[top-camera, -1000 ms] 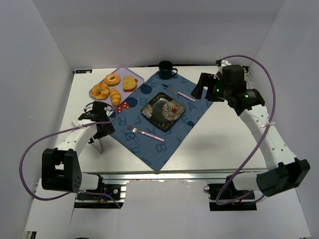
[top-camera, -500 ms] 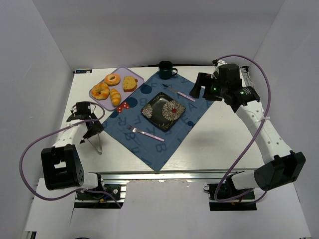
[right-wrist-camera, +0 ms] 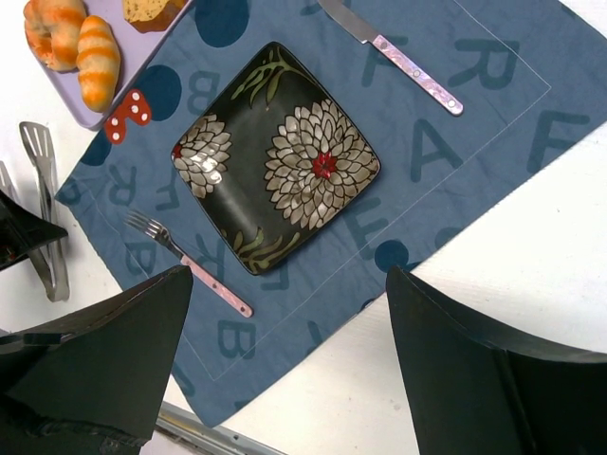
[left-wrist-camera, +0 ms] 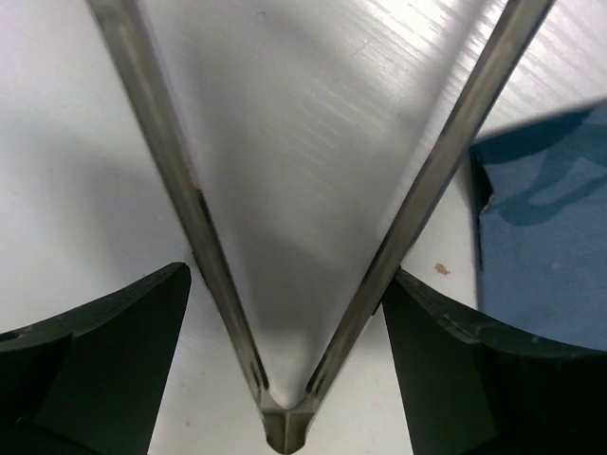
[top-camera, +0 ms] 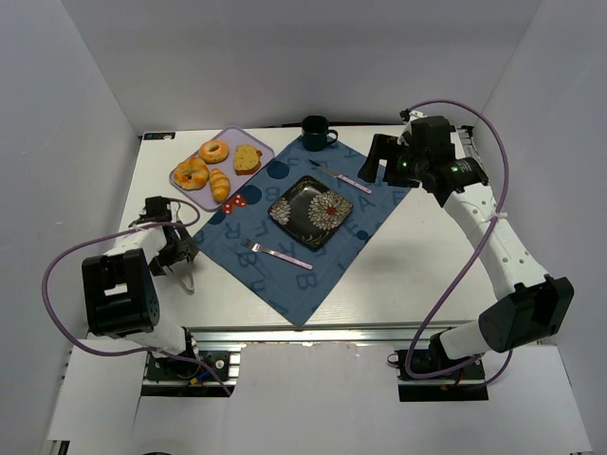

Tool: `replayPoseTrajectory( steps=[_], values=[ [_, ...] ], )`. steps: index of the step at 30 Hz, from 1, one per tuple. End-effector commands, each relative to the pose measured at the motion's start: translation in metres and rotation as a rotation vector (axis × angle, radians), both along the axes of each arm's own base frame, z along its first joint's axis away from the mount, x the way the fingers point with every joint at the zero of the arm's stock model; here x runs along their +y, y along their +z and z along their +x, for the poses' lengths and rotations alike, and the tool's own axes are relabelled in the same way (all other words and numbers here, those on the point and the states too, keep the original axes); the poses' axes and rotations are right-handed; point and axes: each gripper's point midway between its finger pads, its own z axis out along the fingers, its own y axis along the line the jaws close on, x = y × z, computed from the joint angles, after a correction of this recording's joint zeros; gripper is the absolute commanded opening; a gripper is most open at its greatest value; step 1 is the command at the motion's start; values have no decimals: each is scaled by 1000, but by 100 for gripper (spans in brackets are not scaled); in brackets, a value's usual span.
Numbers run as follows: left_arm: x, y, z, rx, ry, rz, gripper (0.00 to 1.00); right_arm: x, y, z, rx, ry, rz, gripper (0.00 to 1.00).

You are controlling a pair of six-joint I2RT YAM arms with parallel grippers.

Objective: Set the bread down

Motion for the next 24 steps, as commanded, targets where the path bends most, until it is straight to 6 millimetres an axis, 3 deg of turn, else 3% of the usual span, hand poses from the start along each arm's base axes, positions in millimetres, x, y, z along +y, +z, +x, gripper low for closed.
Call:
replayPoseTrajectory(
  steps=[1,7,9,13,16,22,24],
  values=[
    [4,-3,8,-27,-7,-8,92,4,23,11,-69,13,20,89],
    [2,-18,12,7,-10,-32,81,5,22,14,-64,14,20,89],
    [2,-20,11,16,-9,-32,71,6,21,15,-62,14,20,89],
    [9,-4,18,-6,5,4,57,6,24,16,-66,14,22,89],
    [13,22,30,-49,27,18,55,8,24,17,-62,16,27,89],
    [16,113,54,-242,87,28,55,11,26,17,-52,16,56,89],
    [9,128,55,-256,75,-3,55,13,27,17,-53,20,64,89]
  ],
)
